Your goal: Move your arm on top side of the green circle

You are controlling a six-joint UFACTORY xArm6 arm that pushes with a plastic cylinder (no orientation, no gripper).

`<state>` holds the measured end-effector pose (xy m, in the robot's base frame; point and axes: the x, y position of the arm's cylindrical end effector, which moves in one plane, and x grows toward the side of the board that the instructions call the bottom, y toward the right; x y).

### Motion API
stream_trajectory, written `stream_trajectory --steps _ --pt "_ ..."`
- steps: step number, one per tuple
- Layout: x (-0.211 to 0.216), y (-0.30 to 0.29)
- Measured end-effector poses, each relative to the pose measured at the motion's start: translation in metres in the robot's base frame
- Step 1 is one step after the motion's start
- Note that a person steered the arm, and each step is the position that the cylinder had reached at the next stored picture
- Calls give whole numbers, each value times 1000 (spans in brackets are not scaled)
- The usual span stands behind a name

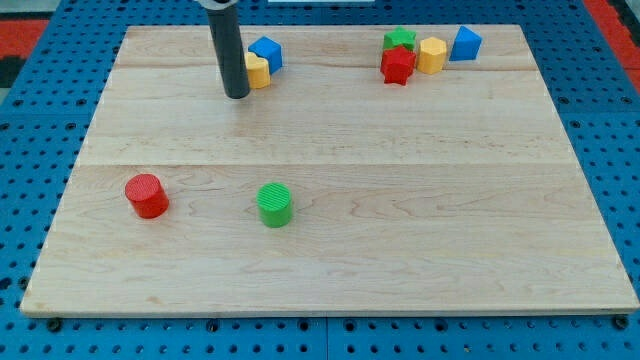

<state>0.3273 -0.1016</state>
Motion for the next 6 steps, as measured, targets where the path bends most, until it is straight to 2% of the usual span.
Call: stream_trajectory --steps 1,2,4,6 --pt "-43 5" --pt "-26 19" --pt "49 18" --pt "117 62"
